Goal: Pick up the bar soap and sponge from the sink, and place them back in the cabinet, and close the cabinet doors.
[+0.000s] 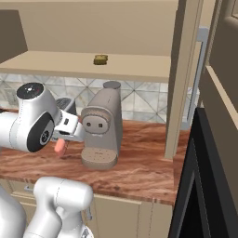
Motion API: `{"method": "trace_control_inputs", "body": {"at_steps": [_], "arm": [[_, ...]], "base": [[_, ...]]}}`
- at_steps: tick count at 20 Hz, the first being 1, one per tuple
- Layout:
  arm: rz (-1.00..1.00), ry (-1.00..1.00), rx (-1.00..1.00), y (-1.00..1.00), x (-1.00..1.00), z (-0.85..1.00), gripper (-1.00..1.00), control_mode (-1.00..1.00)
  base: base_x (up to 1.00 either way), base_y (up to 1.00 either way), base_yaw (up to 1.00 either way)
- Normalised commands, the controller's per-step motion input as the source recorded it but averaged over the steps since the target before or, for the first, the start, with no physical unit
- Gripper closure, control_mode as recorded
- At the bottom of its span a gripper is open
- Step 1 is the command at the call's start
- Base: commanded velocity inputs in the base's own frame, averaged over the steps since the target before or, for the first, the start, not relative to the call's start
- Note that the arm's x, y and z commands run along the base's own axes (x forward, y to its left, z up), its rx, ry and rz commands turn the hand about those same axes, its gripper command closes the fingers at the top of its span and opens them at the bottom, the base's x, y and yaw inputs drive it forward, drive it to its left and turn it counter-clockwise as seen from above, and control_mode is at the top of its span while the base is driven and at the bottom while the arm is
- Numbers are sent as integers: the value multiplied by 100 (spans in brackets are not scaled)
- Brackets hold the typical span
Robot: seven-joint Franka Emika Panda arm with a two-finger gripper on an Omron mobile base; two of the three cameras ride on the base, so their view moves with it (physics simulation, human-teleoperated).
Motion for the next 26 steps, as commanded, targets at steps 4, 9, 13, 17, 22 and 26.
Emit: {"method": "trace_control_inputs", "body": {"at_steps": [4,9,13,17,22,26], "arm": [[0,0,0,0,3,1,100,-100],[0,-7,0,0,0,21,100,-100],[0,-14,0,0,-2,34,100,-100],[0,-17,0,3,-11,26,100,-100],[0,-16,0,0,-12,23,100,-100],[0,-17,0,2,-7,33,100,-100]], "base": [[1,0,0],[0,0,0],[0,0,0],[0,0,0],[0,0,0],[0,0,0]]}}
